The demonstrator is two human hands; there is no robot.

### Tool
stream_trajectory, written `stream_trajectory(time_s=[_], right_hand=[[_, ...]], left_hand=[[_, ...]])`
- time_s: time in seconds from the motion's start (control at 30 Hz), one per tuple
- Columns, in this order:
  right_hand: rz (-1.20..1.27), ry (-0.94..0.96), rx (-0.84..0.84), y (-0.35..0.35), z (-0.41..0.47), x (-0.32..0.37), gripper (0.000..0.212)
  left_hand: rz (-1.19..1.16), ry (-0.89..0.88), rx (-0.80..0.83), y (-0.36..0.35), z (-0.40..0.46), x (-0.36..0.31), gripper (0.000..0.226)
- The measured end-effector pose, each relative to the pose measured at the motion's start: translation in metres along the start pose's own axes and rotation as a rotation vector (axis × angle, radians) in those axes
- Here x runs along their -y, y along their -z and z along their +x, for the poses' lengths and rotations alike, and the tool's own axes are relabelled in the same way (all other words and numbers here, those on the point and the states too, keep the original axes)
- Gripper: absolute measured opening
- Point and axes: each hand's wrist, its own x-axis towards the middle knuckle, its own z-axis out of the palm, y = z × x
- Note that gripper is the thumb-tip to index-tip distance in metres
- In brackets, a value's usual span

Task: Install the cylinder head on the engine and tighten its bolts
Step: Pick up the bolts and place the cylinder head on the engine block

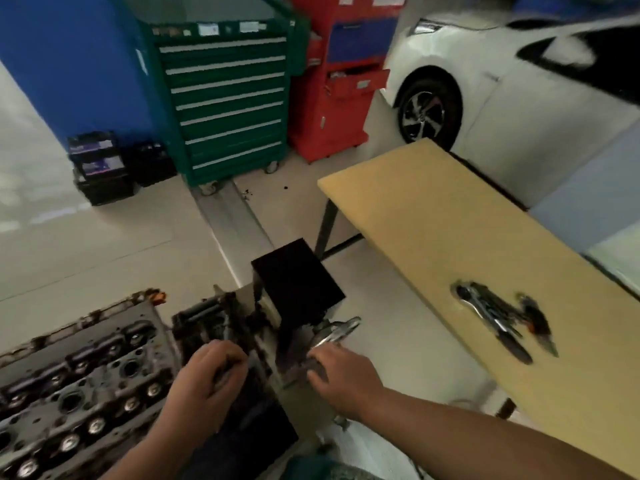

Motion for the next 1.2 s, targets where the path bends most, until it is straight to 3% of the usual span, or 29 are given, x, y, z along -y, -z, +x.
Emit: stream_trajectory(time_s=[0.1, 0.27, 0.4, 0.47, 0.63, 0.8, 1.0, 1.2], right_hand=[[0.068, -0.170, -0.088, 0.010, -0.036, -0.089, 0.040], [0.137, -0.492, -0.307, 0.044, -0.077, -0.234, 0.029], [0.140, -0.794, -0.382, 0.085, -0.085, -0.341, 0.016], [0.133, -0.873, -0.360, 0.102, -0.081, -0.387, 0.019], [0.082, -0.934, -0.183, 0.126, -0.047, -0.474, 0.031], [0.000, -0.806, 0.104, 0.118, -0.019, -0.525, 0.042], [0.024, -0.782, 0.137, 0.108, -0.006, -0.558, 0.066], [0.108, -0.875, 0.158, 0.107, 0.003, -0.567, 0.046]], left_hand=[[-0.082, -0.018, 0.114, -0.065, 0.032, -0.047, 0.020], [-0.189, 0.126, 0.307, -0.163, 0.080, -0.103, 0.022], [-0.312, 0.432, 0.389, -0.227, 0.117, -0.123, 0.012], [-0.390, 0.569, 0.366, -0.251, 0.131, -0.123, 0.010], [-0.491, 0.758, 0.279, -0.285, 0.161, -0.115, 0.014], [-0.339, 0.701, 0.363, -0.313, 0.181, -0.108, 0.025], [-0.291, 0.732, 0.402, -0.338, 0.193, -0.105, 0.026], [-0.315, 0.831, 0.388, -0.352, 0.188, -0.114, 0.034]])
